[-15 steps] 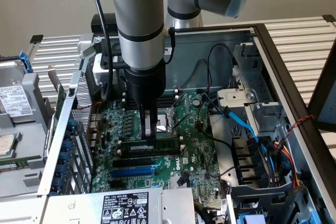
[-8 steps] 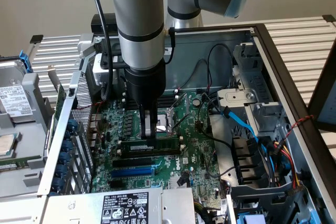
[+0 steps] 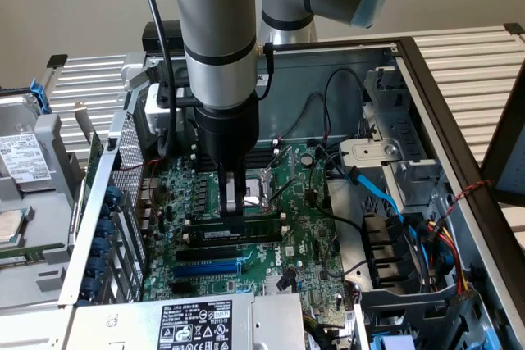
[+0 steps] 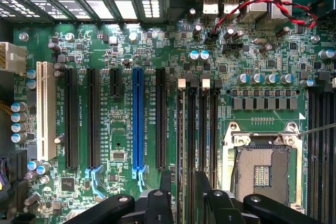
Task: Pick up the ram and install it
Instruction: 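Insert the ram into the slot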
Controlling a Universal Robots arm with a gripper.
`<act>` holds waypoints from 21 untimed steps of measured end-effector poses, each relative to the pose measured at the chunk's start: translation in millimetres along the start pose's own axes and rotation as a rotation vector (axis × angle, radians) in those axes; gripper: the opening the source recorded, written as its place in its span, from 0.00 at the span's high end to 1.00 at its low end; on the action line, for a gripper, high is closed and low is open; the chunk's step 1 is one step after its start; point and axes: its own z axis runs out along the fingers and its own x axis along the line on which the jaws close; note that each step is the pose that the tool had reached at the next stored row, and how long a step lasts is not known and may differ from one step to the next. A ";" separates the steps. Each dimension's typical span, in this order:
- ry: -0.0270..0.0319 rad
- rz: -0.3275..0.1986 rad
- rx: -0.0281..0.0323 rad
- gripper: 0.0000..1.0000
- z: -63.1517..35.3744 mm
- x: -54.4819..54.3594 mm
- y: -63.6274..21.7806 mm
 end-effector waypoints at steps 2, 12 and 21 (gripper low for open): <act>0.0000 0.000 0.0000 0.68 -1.6 0.0 0.0; -0.0002 0.000 0.0001 0.68 -6.3 -0.1 -0.1; 0.0000 0.000 0.0000 0.89 -6.4 -0.1 0.0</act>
